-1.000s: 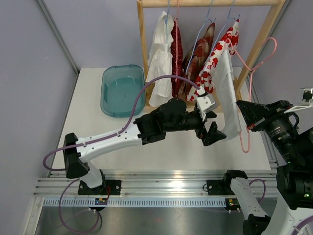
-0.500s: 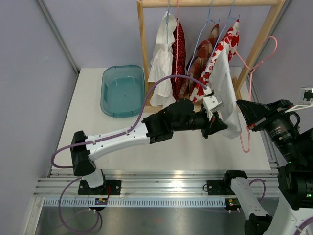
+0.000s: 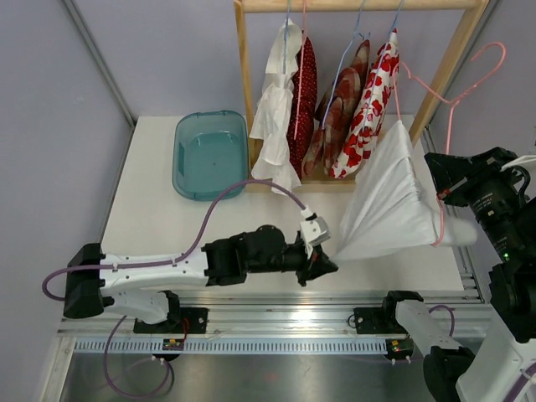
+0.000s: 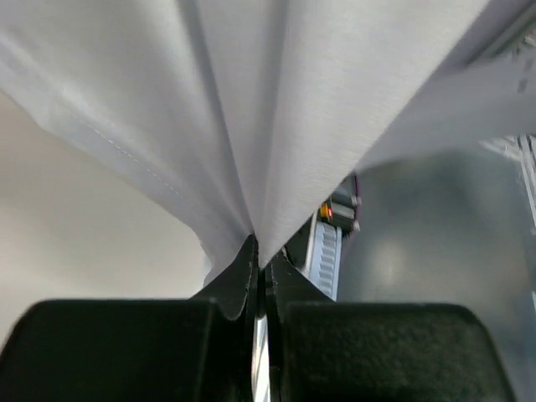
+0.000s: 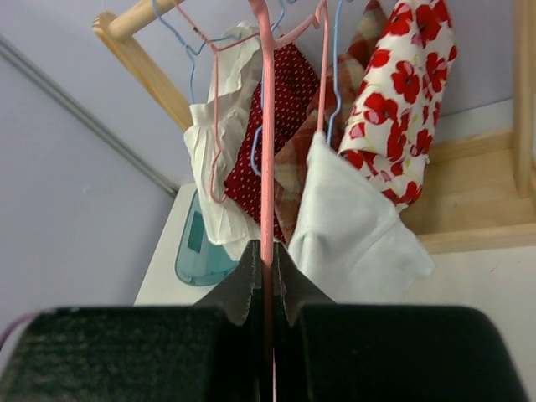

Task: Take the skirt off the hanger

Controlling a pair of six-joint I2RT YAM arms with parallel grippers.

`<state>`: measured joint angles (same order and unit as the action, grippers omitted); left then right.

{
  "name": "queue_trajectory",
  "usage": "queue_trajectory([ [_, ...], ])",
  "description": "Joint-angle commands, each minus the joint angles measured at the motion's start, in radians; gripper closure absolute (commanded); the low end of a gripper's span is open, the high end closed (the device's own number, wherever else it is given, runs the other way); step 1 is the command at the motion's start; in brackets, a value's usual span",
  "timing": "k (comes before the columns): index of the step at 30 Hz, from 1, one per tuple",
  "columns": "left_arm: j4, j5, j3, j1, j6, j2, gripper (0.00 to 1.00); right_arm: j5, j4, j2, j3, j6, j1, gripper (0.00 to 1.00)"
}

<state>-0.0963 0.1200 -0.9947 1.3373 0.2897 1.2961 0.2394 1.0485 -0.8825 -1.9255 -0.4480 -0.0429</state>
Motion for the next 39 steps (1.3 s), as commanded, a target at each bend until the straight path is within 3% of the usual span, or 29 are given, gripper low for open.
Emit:
queue_trajectory([
  [1, 0.032, -0.075, 0.171, 0.057, 0.115, -0.061, 1.0, -0.17, -0.12, -0.067, -0.118, 0.077, 0.0, 1.0],
  [5, 0.024, -0.115, 0.345, 0.106, 0.186, -0.152, 1.0, -0.201, -0.123, -0.104, -0.139, 0.086, 0.0, 1.0],
  [10, 0.03, -0.184, 0.444, 0.14, 0.259, -0.204, 1.0, -0.216, -0.157, -0.153, -0.115, 0.085, 0.0, 1.0],
  [19, -0.022, -0.26, 0.485, 0.143, 0.269, -0.189, 1.0, -0.193, -0.283, -0.311, -0.047, 0.083, 0.0, 1.0],
  [25, -0.103, -0.27, 0.508, 0.143, 0.298, -0.087, 1.0, -0.203, -0.372, -0.473, -0.125, 0.089, 0.0, 1.0],
  [39, -0.16, -0.333, 0.57, 0.122, 0.338, -0.101, 1.0, -0.198, -0.577, -0.798, -0.291, 0.04, -0.017, 1.0],
])
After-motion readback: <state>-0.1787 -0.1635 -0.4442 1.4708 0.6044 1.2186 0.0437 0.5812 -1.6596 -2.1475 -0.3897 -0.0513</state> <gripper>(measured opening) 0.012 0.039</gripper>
